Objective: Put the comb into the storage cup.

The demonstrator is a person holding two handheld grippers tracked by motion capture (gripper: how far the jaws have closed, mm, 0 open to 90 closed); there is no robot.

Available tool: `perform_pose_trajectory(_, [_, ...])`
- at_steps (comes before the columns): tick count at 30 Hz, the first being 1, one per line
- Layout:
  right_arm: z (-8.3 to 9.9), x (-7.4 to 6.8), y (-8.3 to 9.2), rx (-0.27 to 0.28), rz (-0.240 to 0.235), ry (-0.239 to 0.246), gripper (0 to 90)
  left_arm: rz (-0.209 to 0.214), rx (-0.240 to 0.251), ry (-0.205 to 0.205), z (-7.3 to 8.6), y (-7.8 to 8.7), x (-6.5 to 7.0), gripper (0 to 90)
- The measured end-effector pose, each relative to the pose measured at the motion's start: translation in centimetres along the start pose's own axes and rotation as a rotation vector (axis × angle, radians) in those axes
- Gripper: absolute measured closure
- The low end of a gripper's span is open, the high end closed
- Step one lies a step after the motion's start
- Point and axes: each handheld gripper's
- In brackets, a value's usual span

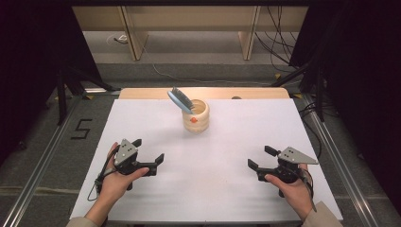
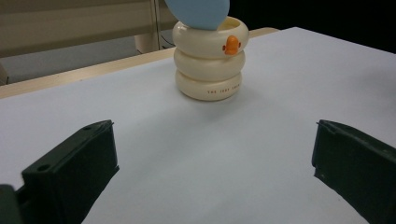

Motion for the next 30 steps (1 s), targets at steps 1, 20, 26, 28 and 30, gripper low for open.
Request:
perform_pose_trajectory(1, [0.0,0.0,0.0,0.000,0.000,0.001,13.1,0.000,0.000,0.000,0.1,0.1,0.0,0.0])
perform_pose_trajectory(20, [0.0,0.0,0.0,-0.001,0.001,0.002,13.1,-0.028,0.000,0.009,1.4,1.7,-0.6,0.0])
perform_pose_trajectory(26, [0.0,0.0,0.0,-0.001,0.001,0.003,13.1,-0.028,0.000,0.008,1.5,1.8,-0.6,0.0])
perform_pose_trajectory(28, [0.0,0.0,0.0,-0.001,0.001,0.004,13.1,-0.027,-0.001,0.009,1.6,1.7,-0.5,0.0])
perform_pose_trajectory(30, [0.0,0.0,0.0,-0.002,0.001,0.003,13.1,-0.023,-0.001,0.012,1.6,1.6,-0.5,0.0])
Point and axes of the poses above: each handheld gripper's, and its own axes: y roughly backward along the jaws, z roughly out of its underside, x roughly to its right, and after that the axes turned 12 degrees about -y, right-handed
